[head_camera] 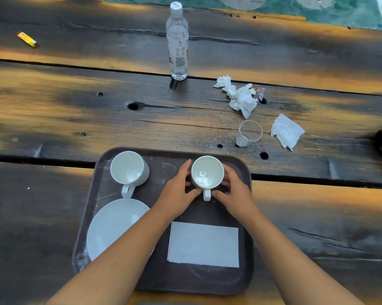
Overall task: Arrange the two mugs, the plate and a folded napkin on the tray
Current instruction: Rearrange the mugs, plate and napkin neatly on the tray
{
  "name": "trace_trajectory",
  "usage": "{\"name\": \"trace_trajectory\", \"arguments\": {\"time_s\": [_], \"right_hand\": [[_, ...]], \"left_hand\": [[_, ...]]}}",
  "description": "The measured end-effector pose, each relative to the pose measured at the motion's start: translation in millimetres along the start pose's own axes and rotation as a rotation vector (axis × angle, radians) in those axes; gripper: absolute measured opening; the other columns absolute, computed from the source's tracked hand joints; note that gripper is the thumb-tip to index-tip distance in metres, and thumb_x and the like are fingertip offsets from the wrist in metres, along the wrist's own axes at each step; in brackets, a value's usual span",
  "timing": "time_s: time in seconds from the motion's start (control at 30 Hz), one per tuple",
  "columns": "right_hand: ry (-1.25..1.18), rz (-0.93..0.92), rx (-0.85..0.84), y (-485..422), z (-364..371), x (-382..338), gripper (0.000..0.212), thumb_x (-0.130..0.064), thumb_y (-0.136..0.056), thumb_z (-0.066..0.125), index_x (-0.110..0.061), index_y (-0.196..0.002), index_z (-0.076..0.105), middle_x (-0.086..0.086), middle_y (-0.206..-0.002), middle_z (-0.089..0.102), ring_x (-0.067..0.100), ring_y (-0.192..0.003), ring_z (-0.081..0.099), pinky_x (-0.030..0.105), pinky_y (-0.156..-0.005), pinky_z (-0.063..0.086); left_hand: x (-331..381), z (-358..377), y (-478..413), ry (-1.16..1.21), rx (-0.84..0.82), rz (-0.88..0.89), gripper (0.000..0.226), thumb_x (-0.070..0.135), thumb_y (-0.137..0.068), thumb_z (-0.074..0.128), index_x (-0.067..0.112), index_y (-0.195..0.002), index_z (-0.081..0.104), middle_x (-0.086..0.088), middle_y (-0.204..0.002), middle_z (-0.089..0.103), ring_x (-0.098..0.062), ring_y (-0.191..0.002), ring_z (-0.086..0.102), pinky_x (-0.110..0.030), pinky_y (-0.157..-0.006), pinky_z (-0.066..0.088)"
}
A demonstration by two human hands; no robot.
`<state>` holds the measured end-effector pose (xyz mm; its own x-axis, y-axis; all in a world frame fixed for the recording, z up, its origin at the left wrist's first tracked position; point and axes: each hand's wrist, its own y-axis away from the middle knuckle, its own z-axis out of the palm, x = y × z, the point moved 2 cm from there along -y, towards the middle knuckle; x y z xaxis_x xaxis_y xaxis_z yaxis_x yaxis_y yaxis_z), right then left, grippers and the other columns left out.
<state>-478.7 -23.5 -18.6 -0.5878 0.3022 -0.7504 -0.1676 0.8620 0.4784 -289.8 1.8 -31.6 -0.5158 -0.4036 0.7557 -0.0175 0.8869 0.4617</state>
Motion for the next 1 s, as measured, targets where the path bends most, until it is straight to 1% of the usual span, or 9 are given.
{"name": "trace_trajectory", "arguments": {"time_s": [0.17, 0.33, 0.43, 0.5, 0.6, 0.7, 0.87, 0.93, 1.0], "right_hand": [[0.114, 0.052, 0.029, 24, 4, 6, 0.056, -0.017, -0.091, 0.072, -0.02, -0.142, 0.051, 0.0, -0.141, 0.059, 0.016, -0.126, 0.058, 0.034, -0.104, 0.049], [0.162, 0.035, 0.018, 66, 23, 4, 0.042, -0.022, -0.094, 0.067, -0.019, -0.135, 0.058, -0.001, -0.133, 0.062, 0.015, -0.118, 0.061, 0.03, -0.097, 0.05], [0.205, 0.016, -0.018, 83, 38, 0, 0.038, -0.022, -0.094, 0.067, -0.018, -0.132, 0.06, -0.001, -0.128, 0.063, 0.015, -0.111, 0.063, 0.033, -0.096, 0.052], [0.214, 0.005, -0.046, 89, 51, -4, 0.036, -0.019, -0.093, 0.068, -0.017, -0.128, 0.062, 0.0, -0.123, 0.065, 0.014, -0.103, 0.064, 0.029, -0.092, 0.051], [0.227, -0.007, -0.099, 94, 75, -15, 0.029, -0.021, -0.093, 0.067, -0.019, -0.121, 0.063, -0.003, -0.114, 0.066, 0.013, -0.093, 0.064, 0.026, -0.081, 0.049], [0.243, -0.02, -0.14, 96, 100, -27, 0.028, -0.024, -0.093, 0.066, -0.022, -0.121, 0.062, -0.007, -0.11, 0.065, 0.012, -0.09, 0.063, 0.023, -0.074, 0.046], [0.286, -0.003, -0.141, 94, 135, -43, 0.03, -0.023, -0.09, 0.066, -0.02, -0.119, 0.063, -0.008, -0.101, 0.065, 0.015, -0.091, 0.063, 0.028, -0.075, 0.051], [0.326, 0.007, -0.102, 93, 143, -46, 0.028, -0.024, -0.09, 0.066, -0.019, -0.117, 0.061, -0.009, -0.092, 0.064, 0.017, -0.085, 0.062, 0.028, -0.066, 0.051], [0.356, 0.026, -0.069, 92, 150, -48, 0.028, -0.024, -0.091, 0.065, -0.019, -0.118, 0.059, -0.011, -0.085, 0.062, 0.017, -0.083, 0.062, 0.031, -0.066, 0.05]], "left_hand": [[-11, -8, 25, -0.037, 0.025, -0.058, 0.075, 0.029, -0.09, 0.069, 0.034, -0.153, 0.028, 0.001, -0.147, 0.051, -0.014, -0.121, 0.058, -0.031, -0.098, 0.049], [-24, -12, 66, -0.092, 0.032, -0.035, 0.065, 0.03, -0.092, 0.066, 0.031, -0.15, 0.037, 0.001, -0.146, 0.052, -0.015, -0.129, 0.053, -0.035, -0.105, 0.047], [-35, -18, 92, -0.115, 0.062, -0.034, 0.056, 0.031, -0.093, 0.064, 0.027, -0.145, 0.045, 0.004, -0.146, 0.052, -0.014, -0.131, 0.051, -0.033, -0.107, 0.044], [-44, -27, 108, -0.14, 0.09, -0.041, 0.048, 0.03, -0.094, 0.063, 0.025, -0.14, 0.051, 0.005, -0.142, 0.055, -0.014, -0.128, 0.052, -0.029, -0.105, 0.042], [-62, -49, 125, -0.159, 0.128, -0.063, 0.04, 0.025, -0.094, 0.063, 0.024, -0.133, 0.056, 0.004, -0.132, 0.06, -0.011, -0.111, 0.057, -0.022, -0.094, 0.042], [-84, -73, 137, -0.197, 0.16, -0.111, 0.039, 0.022, -0.094, 0.063, 0.02, -0.132, 0.056, 0.001, -0.127, 0.062, -0.009, -0.097, 0.054, -0.02, -0.086, 0.038], [-116, -109, 148, -0.202, 0.24, -0.158, 0.037, 0.017, -0.093, 0.062, 0.016, -0.13, 0.058, -0.003, -0.124, 0.06, -0.014, -0.097, 0.054, -0.022, -0.085, 0.038], [-125, -120, 150, -0.209, 0.268, -0.171, 0.039, 0.014, -0.093, 0.062, 0.013, -0.132, 0.057, -0.005, -0.126, 0.057, -0.02, -0.105, 0.055, -0.023, -0.088, 0.039], [-134, -128, 150, -0.219, 0.262, -0.181, 0.04, 0.014, -0.092, 0.061, 0.013, -0.132, 0.056, -0.005, -0.124, 0.055, -0.023, -0.113, 0.054, -0.028, -0.092, 0.043]]}}
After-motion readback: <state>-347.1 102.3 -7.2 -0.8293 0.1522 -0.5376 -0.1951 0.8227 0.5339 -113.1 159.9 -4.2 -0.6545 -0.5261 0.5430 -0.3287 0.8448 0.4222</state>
